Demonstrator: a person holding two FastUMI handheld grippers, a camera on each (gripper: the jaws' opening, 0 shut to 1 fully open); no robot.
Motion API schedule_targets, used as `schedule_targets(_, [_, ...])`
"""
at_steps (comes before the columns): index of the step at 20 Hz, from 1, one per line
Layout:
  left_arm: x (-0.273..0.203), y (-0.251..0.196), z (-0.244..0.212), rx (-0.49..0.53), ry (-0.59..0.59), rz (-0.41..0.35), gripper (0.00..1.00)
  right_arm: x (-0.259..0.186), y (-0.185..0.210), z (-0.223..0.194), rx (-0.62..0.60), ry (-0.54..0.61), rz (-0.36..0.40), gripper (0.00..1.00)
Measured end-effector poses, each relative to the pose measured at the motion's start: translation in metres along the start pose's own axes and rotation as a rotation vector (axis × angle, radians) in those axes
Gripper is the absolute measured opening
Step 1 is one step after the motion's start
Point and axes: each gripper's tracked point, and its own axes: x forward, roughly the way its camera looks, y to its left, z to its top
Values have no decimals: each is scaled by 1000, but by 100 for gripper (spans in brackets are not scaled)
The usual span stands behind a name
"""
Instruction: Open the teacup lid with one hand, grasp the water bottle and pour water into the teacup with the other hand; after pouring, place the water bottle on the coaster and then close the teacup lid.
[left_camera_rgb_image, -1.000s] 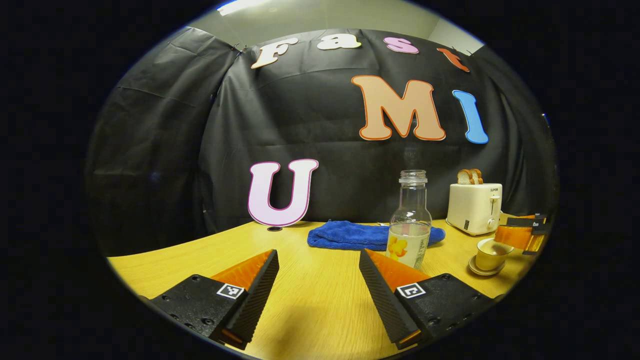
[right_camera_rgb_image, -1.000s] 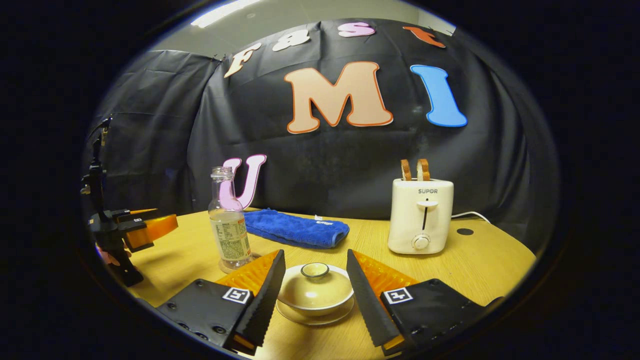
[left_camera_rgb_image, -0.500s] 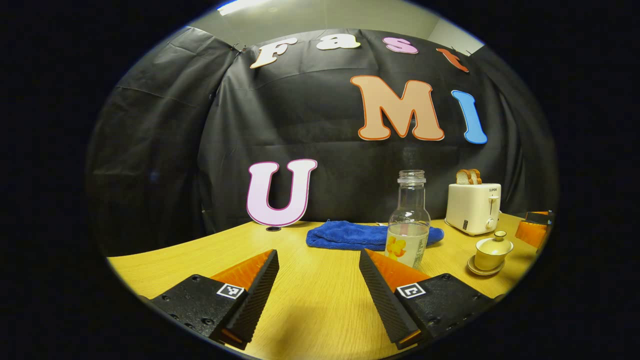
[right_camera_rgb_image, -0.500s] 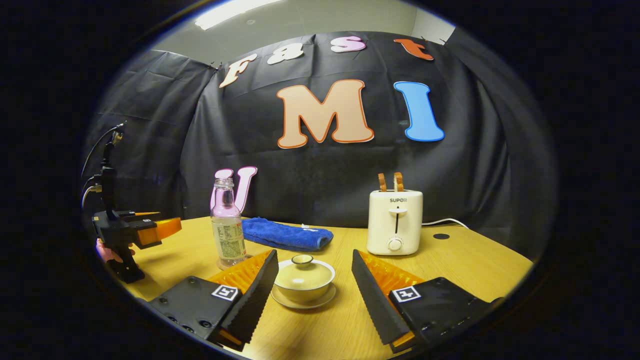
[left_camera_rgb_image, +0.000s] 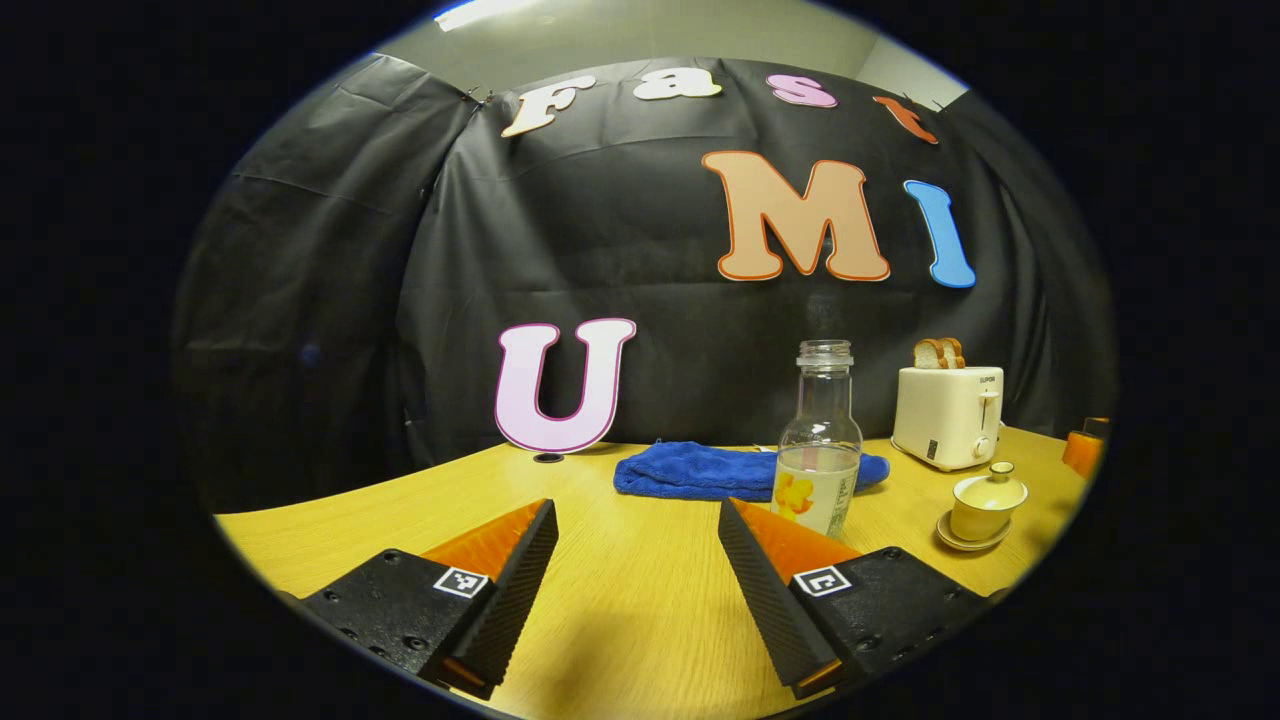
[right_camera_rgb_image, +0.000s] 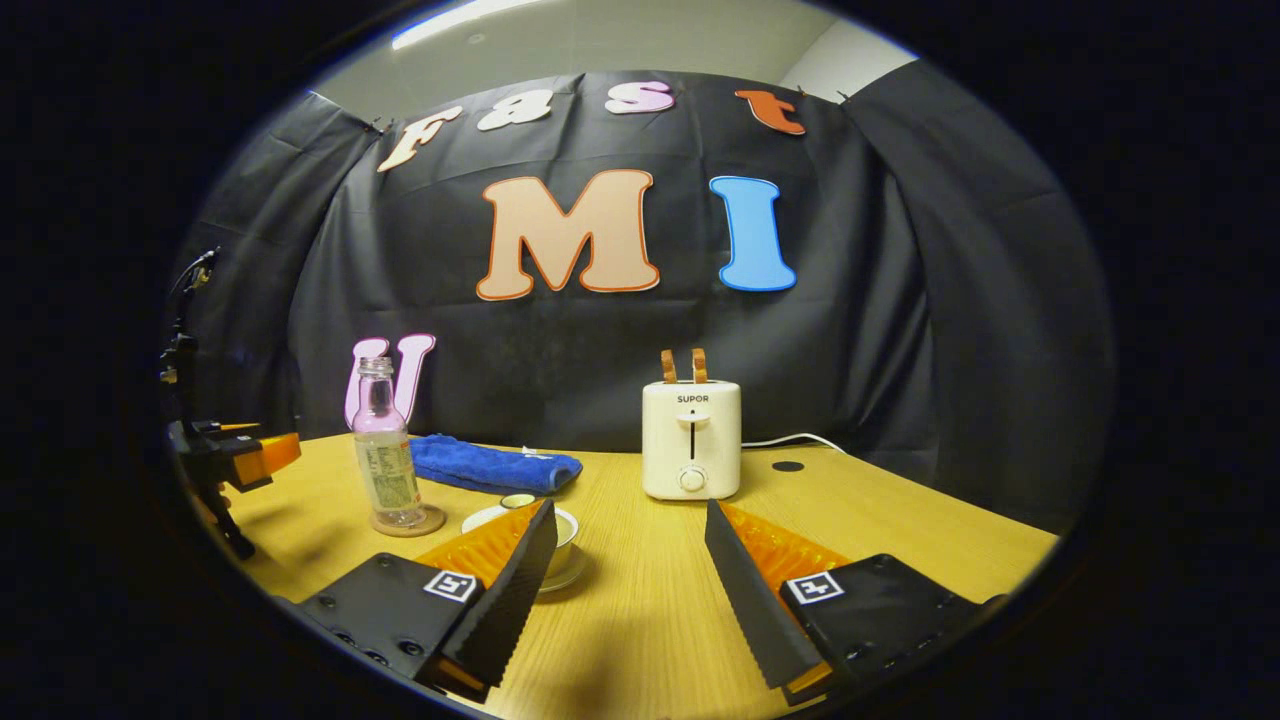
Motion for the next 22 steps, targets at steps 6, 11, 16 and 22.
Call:
schedule_targets(6, [0,1,0,0,-1,4,94,-3,-5,0,-1,-1,-26,93])
schedule_targets(11, [0,1,0,1,-1,5,94,-2,-5,0,-1,-1,-26,91])
schedule_targets(16, [0,1,0,1,-2,5,94,-2,-5,0,-1,-2,-26,91])
schedule_targets(22, [0,1,0,1,-2,6,94,-2,-6,0,-1,-2,-25,91])
